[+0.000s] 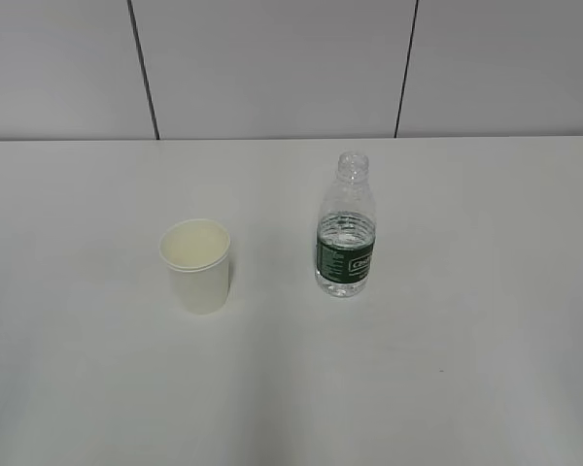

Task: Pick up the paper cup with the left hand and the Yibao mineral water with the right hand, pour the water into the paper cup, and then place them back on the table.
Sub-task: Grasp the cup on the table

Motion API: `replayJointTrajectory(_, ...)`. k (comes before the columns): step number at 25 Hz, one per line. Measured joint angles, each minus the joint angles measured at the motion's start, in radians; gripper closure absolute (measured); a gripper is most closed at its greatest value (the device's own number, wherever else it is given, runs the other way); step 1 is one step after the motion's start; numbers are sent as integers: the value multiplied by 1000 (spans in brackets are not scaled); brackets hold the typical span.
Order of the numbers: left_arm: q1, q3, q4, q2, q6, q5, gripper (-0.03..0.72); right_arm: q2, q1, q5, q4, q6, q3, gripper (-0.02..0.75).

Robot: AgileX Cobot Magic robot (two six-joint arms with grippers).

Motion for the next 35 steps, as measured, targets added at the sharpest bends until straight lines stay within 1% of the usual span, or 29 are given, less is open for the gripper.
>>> replayJointTrajectory(5, 0, -12, 29, 0, 0, -37, 104, 0, 0, 0, 0, 0, 0, 146)
replayJointTrajectory(8, 0, -16, 49, 0, 0, -133, 106, 0, 0, 0, 0, 0, 0, 146)
replayJointTrajectory(12, 0, -16, 52, 3, 0, -296, 106, 0, 0, 0, 0, 0, 0, 146)
replayJointTrajectory(16, 0, 0, 53, 51, 0, -421, 106, 0, 0, 0, 0, 0, 0, 146)
replayJointTrajectory(26, 0, 105, 84, 248, 0, -782, 113, 0, 0, 0, 0, 0, 0, 146)
replayJointTrajectory(29, 0, 137, 110, 322, 0, -901, 115, 0, 0, 0, 0, 0, 0, 146)
replayJointTrajectory(35, 0, 174, 139, 499, 0, -1064, 132, 0, 0, 0, 0, 0, 0, 146)
